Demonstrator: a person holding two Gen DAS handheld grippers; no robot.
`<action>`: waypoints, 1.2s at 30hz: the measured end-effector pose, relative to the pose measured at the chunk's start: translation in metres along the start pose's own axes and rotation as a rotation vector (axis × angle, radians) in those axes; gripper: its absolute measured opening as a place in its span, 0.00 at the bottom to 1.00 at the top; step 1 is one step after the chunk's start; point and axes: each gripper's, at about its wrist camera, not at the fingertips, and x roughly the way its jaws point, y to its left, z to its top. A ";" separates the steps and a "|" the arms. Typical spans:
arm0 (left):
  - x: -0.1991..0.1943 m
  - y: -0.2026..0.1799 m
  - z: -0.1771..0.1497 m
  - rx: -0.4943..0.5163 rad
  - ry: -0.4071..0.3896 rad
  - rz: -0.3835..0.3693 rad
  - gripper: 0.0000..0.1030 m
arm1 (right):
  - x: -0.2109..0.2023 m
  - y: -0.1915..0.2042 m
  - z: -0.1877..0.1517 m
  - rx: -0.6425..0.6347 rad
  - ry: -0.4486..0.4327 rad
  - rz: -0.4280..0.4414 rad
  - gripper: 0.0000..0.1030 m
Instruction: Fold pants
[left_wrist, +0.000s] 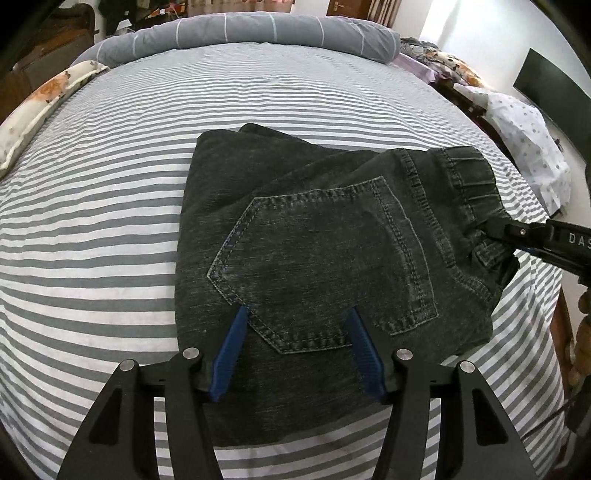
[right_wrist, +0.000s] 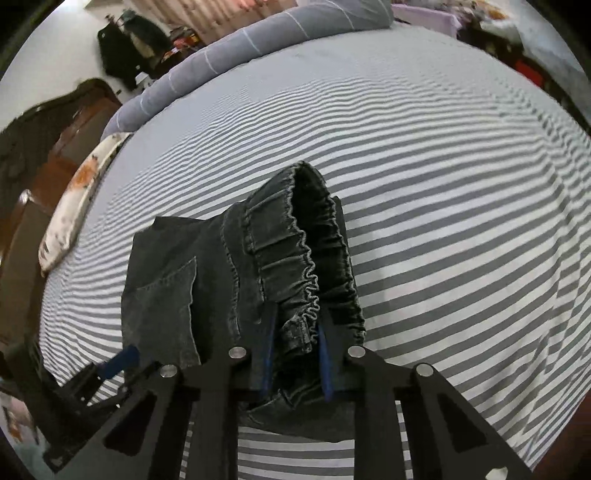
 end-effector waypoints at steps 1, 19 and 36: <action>0.000 -0.001 0.000 -0.001 0.001 0.002 0.57 | -0.001 0.003 0.000 -0.012 -0.002 -0.006 0.16; -0.015 0.001 -0.004 -0.001 0.004 0.011 0.57 | -0.037 0.009 -0.018 -0.064 -0.084 -0.072 0.11; -0.003 -0.021 -0.012 0.125 0.013 0.086 0.57 | -0.008 -0.022 -0.036 0.013 0.006 -0.111 0.11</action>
